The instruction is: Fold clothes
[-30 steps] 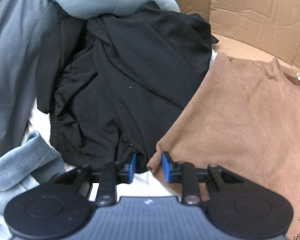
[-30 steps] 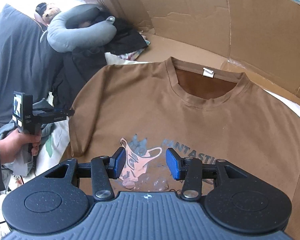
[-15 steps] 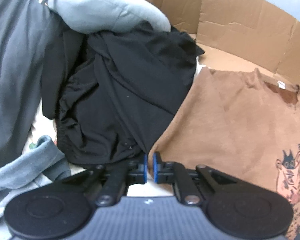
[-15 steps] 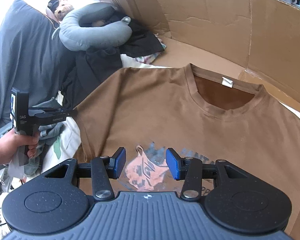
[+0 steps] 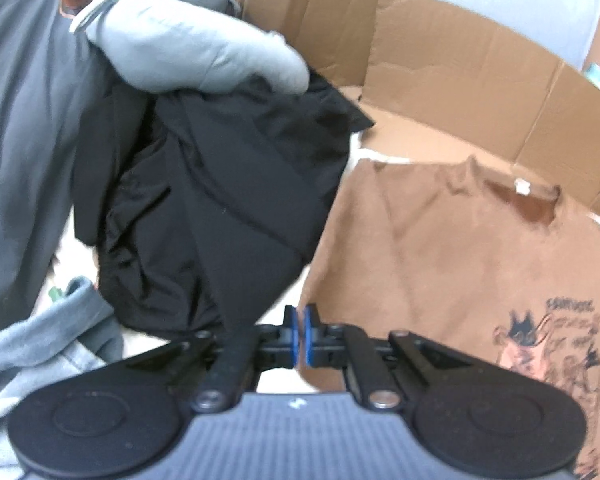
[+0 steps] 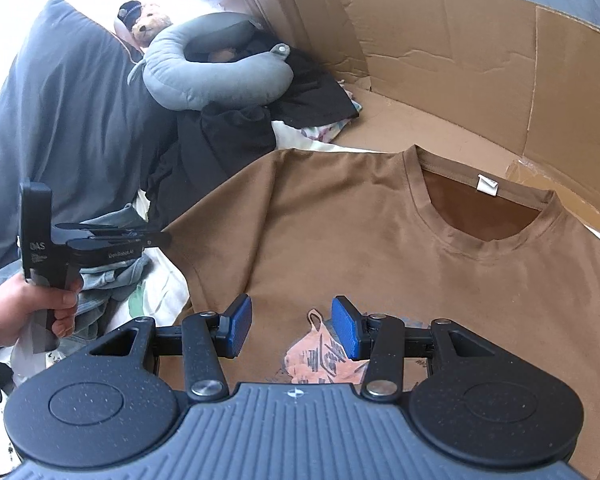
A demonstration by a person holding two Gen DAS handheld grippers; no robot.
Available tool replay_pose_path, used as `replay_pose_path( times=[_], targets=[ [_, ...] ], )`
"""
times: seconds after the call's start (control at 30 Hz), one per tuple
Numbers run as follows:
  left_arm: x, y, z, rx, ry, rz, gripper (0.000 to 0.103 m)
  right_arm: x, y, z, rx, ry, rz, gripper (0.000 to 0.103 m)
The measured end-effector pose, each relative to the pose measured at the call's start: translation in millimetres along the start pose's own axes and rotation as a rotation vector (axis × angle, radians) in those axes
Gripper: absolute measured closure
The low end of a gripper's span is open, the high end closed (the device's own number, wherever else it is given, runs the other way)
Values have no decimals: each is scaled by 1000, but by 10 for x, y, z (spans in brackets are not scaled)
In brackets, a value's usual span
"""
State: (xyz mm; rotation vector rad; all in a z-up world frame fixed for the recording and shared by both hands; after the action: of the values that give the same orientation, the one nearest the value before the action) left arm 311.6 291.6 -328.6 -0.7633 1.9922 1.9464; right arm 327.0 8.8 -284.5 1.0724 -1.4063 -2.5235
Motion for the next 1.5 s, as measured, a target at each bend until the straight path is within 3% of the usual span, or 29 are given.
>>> replay_pose_path(
  times=[0.2, 0.43, 0.73, 0.97, 1.2, 1.37, 1.43, 1.5],
  targets=[
    [-304, 166, -209, 85, 30, 17, 100, -98, -70, 165, -35, 6, -18, 51],
    [-553, 269, -558, 151, -10, 82, 100, -272, -150, 491, -77, 45, -77, 52],
    [-645, 187, -729, 230, 103, 180, 100, -525, -446, 755, -89, 76, -98, 52],
    [-640, 1, -744, 302, 249, 278, 100, -542, -747, 600, -80, -32, -147, 52],
    [-578, -261, -959, 358, 290, 345, 100, -393, -1023, 309, -56, -137, -184, 52],
    [-539, -399, -1124, 402, 309, 351, 99, -232, -1174, 26, -31, -197, -193, 52],
    [-521, -443, -1187, 435, 321, 369, 94, -177, -1212, -68, -28, -212, -194, 52],
    [-517, -473, -1246, 444, 311, 371, 79, -137, -1269, -144, -24, -218, -185, 52]
  ],
)
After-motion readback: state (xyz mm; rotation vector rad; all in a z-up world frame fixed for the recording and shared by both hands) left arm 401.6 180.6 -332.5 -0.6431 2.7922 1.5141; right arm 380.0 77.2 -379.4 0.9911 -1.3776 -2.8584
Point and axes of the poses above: each gripper's, at about its wrist camera, not at the fingertips, and y roughly against the way its jaws point, z to its left, x to its underside, the point moved 5 cm from there along -y, roughly the way its jaws point, and after that the axes turned 7 degrees about y, right-handed, at the moved point
